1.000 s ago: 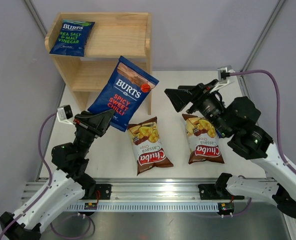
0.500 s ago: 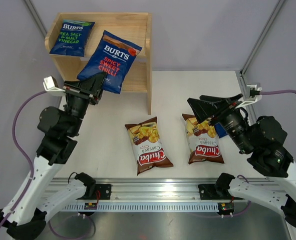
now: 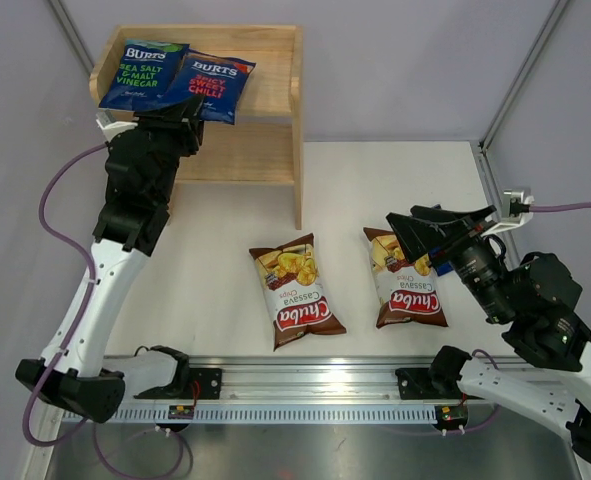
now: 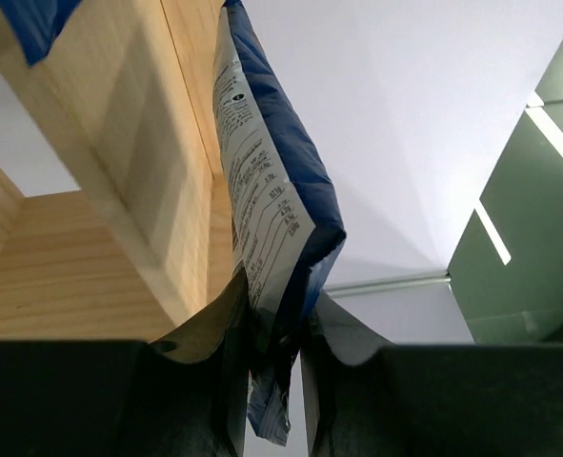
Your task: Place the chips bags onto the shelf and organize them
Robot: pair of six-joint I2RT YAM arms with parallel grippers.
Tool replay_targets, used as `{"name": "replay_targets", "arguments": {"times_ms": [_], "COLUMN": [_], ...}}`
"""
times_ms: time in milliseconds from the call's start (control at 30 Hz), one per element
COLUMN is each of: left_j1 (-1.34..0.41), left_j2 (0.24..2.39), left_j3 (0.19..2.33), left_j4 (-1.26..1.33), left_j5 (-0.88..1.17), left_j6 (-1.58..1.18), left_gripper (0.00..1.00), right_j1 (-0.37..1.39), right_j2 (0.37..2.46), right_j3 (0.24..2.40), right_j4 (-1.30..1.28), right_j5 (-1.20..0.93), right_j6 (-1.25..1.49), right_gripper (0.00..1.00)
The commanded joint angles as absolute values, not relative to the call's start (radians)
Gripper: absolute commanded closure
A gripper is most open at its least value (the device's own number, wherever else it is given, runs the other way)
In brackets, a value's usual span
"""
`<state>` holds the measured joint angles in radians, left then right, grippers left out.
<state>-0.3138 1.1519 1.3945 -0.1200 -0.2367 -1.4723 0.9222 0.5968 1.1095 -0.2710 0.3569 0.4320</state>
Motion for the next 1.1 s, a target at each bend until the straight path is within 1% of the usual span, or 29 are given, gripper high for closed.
{"name": "replay_targets", "arguments": {"times_ms": [0, 233, 333, 433, 600, 700, 733, 767, 800, 1067], "left_j1": [-0.290, -0.265, -0.264, -0.264, -0.265, -0.267, -0.267, -0.265, -0.264, -0.262], "left_j2": [1.216, 1.337, 1.433, 1.479, 1.488, 1.459, 1.448, 1.434, 1.431, 1.468], "left_j3": [1.517, 1.627, 1.761, 1.815, 1.803, 1.728, 1.709, 1.691, 1.678, 1.759], "left_j4": [-0.142, -0.213, -0.290, -0.305, -0.319, -0.299, -0.293, -0.278, -0.264, -0.284], "left_j5": [-0.268, -0.291, -0.276, -0.279, -0.308, -0.333, -0.342, -0.356, -0.362, -0.402], "left_j6": [-1.529, -1.552, -1.537, -1.549, -1.568, -1.581, -1.591, -1.591, -1.591, -1.537], "left_gripper": [0.95, 0.95, 0.96, 0.95, 0.96, 0.96, 0.95, 0.89, 0.87, 0.89], "right_j1": [0.917, 0.917, 0.919, 0.917, 0.917, 0.919, 0.917, 0.917, 0.917, 0.917], "right_j2": [0.577, 0.545, 0.525, 0.508, 0.480, 0.477, 0.479, 0.480, 0.483, 0.477], "right_j3": [1.080, 1.062, 1.045, 1.031, 1.014, 1.012, 1.015, 1.015, 1.017, 1.008], "right_j4": [-0.226, -0.227, -0.225, -0.232, -0.232, -0.227, -0.227, -0.229, -0.229, -0.229], "right_j5": [0.416, 0.428, 0.449, 0.462, 0.469, 0.476, 0.474, 0.472, 0.469, 0.471], "right_j6": [0.396, 0.376, 0.368, 0.365, 0.361, 0.356, 0.356, 0.356, 0.356, 0.364], "right_gripper": [0.15, 0.13, 0.13, 0.12, 0.12, 0.12, 0.11, 0.12, 0.12, 0.11]}}
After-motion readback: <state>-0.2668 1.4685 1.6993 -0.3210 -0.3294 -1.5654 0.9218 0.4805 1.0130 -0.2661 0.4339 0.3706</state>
